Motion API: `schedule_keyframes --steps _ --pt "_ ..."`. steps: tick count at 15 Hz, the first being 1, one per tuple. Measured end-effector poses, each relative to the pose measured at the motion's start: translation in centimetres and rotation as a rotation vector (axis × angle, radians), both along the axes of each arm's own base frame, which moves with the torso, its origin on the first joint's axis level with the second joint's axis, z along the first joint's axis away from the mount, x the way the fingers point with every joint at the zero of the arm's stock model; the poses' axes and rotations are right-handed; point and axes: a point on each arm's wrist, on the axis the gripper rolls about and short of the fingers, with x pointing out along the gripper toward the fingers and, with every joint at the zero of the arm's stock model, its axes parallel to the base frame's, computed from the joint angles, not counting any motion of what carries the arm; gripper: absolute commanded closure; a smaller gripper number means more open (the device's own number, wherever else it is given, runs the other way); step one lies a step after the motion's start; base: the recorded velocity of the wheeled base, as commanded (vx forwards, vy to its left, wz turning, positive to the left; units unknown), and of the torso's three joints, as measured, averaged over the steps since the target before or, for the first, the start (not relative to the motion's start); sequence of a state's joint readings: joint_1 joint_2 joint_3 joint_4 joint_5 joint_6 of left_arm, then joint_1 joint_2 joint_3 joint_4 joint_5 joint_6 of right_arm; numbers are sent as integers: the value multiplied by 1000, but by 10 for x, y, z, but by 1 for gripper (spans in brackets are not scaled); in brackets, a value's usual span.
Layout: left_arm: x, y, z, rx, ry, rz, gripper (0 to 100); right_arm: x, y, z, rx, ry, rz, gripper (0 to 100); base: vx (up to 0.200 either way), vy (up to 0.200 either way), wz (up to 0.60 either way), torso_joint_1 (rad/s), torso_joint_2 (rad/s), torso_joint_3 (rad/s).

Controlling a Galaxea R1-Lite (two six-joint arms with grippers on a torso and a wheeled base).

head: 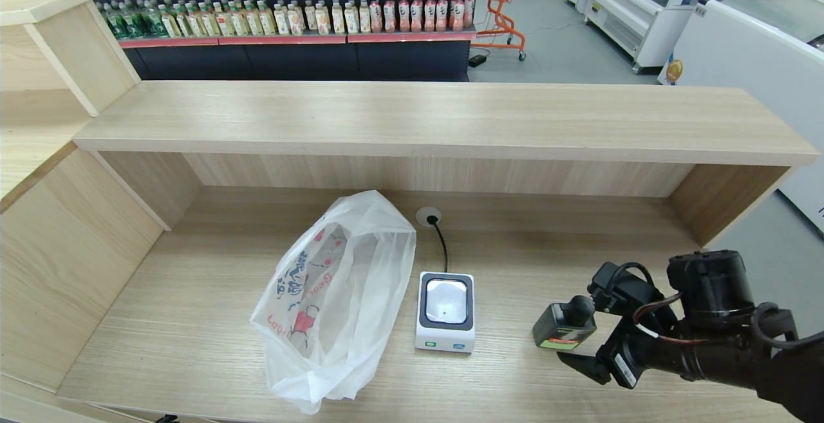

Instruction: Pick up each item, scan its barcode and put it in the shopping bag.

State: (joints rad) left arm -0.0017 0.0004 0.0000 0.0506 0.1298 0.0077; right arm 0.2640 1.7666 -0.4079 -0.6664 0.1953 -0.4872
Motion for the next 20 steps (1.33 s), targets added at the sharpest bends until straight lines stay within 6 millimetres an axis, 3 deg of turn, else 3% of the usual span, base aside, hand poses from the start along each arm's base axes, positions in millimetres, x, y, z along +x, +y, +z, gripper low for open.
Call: schedule_keyframes --steps 7,8,15,18,20 --pt "0 0 0 0 0 1 0 23 21 -17 16 -49 52 0 0 0 0 0 0 0" --pt "0 0 0 0 0 0 0 25 22 -20 14 -42 54 100 0 0 0 0 0 0" --pt "0 0 0 0 0 1 0 33 25 -17 32 -84 53 100 0 0 0 0 0 0" --pt "0 0 0 0 0 0 0 24 21 4 81 -133 27 100 0 0 0 0 0 0" --pt "0 0 0 0 0 0 0 10 16 30 131 -207 11 100 0 0 0 0 0 0"
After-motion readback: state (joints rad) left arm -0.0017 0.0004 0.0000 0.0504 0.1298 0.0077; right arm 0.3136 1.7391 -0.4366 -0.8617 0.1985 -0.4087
